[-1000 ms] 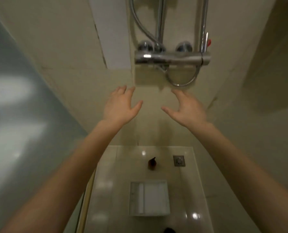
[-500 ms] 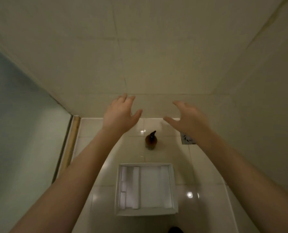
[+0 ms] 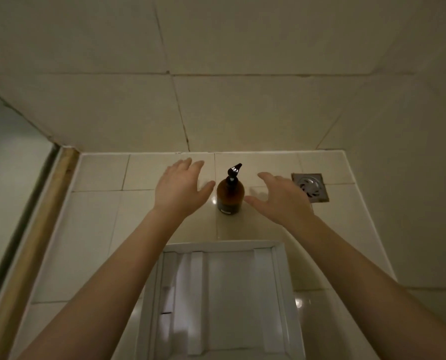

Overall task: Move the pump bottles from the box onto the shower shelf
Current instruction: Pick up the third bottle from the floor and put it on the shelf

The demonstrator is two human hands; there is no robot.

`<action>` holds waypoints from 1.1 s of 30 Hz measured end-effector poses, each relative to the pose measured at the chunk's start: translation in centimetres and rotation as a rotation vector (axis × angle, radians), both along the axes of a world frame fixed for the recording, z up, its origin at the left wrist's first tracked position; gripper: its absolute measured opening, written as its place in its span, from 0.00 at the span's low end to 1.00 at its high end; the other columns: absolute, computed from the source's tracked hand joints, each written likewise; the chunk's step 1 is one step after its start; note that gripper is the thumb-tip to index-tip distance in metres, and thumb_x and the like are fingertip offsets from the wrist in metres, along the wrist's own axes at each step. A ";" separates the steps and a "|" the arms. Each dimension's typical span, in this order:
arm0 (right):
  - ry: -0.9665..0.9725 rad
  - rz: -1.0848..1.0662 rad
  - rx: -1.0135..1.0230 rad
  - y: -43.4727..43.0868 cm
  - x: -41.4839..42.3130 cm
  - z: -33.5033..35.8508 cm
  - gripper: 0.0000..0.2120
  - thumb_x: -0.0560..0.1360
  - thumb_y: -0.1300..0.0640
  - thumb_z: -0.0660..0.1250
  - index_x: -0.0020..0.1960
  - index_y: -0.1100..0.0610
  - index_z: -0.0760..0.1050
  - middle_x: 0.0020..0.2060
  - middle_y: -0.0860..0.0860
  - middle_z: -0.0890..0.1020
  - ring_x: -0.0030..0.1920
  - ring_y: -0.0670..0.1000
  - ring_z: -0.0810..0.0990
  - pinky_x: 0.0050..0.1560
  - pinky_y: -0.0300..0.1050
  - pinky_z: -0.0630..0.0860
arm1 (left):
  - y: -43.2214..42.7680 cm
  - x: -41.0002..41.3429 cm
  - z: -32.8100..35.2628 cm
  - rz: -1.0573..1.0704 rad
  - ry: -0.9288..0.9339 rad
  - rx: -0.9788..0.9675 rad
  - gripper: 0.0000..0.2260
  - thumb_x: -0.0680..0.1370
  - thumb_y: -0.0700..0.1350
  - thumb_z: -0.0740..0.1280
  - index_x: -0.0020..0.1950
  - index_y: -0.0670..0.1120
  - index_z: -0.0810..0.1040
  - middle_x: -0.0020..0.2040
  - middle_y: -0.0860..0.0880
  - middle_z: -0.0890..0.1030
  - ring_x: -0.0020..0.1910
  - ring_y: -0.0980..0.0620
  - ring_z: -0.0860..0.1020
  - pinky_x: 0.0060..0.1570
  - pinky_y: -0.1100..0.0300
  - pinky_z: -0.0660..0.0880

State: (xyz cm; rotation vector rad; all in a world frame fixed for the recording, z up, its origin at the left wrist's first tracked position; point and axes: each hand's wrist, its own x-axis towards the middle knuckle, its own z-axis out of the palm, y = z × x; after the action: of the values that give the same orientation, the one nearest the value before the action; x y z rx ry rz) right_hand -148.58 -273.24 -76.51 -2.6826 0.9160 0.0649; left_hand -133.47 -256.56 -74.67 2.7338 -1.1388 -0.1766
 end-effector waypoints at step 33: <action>-0.265 0.035 0.597 0.4 6.2 5.4 0.37 0.49 0.46 0.77 0.54 0.44 0.65 0.47 0.42 0.75 0.51 0.49 0.77 0.47 0.47 0.78 | 1.2 0.9 5.1 -0.020 0.439 -0.306 0.37 0.67 0.50 0.74 0.72 0.56 0.62 0.69 0.55 0.70 0.63 0.56 0.71 0.60 0.61 0.69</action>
State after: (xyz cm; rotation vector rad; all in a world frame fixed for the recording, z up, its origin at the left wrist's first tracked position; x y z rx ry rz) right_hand -142.41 -272.85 -71.07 -2.0906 0.6400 -0.0103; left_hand -132.55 -255.36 -69.53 2.2648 -0.9733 -0.5273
